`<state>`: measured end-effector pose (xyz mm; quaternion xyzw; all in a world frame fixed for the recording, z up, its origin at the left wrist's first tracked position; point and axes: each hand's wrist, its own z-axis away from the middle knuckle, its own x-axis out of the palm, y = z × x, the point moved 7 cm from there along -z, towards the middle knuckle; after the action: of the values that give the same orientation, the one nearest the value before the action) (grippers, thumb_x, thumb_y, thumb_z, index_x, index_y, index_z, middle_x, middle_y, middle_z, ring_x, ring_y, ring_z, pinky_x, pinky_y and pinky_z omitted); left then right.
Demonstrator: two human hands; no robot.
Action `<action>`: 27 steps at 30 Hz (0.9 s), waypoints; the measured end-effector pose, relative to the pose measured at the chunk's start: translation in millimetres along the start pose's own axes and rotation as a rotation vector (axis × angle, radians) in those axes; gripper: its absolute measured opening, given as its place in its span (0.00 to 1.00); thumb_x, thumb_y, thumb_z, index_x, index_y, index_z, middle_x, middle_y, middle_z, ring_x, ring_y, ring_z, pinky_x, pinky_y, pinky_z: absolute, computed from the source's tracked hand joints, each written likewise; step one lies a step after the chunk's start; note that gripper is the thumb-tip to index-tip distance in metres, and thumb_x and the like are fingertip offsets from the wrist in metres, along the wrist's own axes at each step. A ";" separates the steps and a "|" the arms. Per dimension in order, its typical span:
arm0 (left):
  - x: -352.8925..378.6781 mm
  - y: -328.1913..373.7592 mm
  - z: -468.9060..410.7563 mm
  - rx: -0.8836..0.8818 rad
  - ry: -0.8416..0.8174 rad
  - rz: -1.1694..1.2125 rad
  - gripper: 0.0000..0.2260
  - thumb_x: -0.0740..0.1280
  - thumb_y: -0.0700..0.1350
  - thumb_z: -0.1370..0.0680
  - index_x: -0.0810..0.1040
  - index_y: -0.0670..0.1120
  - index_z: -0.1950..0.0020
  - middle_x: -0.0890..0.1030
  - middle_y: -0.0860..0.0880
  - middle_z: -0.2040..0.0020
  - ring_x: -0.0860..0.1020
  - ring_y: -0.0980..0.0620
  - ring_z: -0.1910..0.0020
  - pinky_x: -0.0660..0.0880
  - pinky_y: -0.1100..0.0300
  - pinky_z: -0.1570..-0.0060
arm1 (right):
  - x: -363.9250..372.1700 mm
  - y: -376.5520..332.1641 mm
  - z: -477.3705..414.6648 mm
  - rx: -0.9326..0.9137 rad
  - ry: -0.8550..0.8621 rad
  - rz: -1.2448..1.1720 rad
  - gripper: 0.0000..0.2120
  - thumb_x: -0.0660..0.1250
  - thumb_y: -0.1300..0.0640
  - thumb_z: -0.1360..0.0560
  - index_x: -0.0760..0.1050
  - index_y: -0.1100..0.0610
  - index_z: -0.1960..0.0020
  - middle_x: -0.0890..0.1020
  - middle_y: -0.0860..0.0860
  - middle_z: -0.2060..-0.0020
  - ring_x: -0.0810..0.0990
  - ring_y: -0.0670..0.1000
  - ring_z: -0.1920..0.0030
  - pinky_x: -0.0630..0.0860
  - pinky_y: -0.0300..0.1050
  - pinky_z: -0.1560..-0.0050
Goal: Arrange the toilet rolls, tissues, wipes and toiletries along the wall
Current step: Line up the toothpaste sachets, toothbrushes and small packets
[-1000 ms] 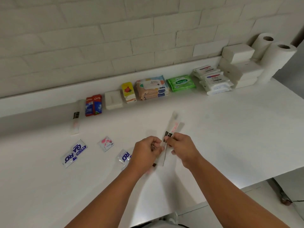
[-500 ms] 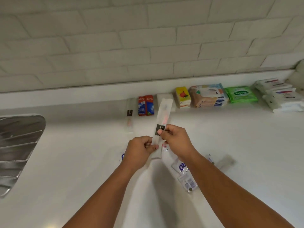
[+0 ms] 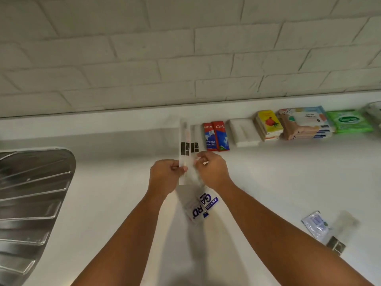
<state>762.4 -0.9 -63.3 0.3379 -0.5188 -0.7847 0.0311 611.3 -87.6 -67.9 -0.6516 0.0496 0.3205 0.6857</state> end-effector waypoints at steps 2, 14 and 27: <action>-4.0 -2.6 -18.4 -0.007 -0.011 -0.051 0.04 0.77 0.47 0.27 0.87 0.47 0.56 0.84 0.52 0.67 0.81 0.53 0.67 0.79 0.60 0.62 | 3.5 -4.4 -3.2 -0.069 0.013 0.186 0.12 0.68 0.56 0.23 0.78 0.54 0.41 0.81 0.51 0.46 0.80 0.51 0.49 0.78 0.45 0.44; 5.8 4.4 -50.5 0.069 -0.005 -0.262 0.11 0.78 0.45 0.28 0.86 0.42 0.49 0.86 0.46 0.55 0.83 0.50 0.57 0.75 0.62 0.54 | 21.0 -6.9 -4.8 -0.250 -0.075 0.569 0.14 0.69 0.58 0.24 0.79 0.57 0.39 0.78 0.53 0.40 0.80 0.54 0.44 0.74 0.41 0.39; 17.9 10.0 -41.5 0.127 0.004 -0.454 0.16 0.74 0.48 0.24 0.80 0.38 0.43 0.84 0.42 0.50 0.82 0.44 0.49 0.74 0.56 0.49 | 16.3 -3.0 -1.0 -0.197 -0.092 0.565 0.19 0.69 0.57 0.23 0.74 0.55 0.33 0.75 0.51 0.34 0.77 0.53 0.39 0.70 0.40 0.36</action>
<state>769.0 -45.6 -73.5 0.4488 -0.4777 -0.7366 -0.1665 626.1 -82.2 -73.4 -0.6603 0.1664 0.5310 0.5044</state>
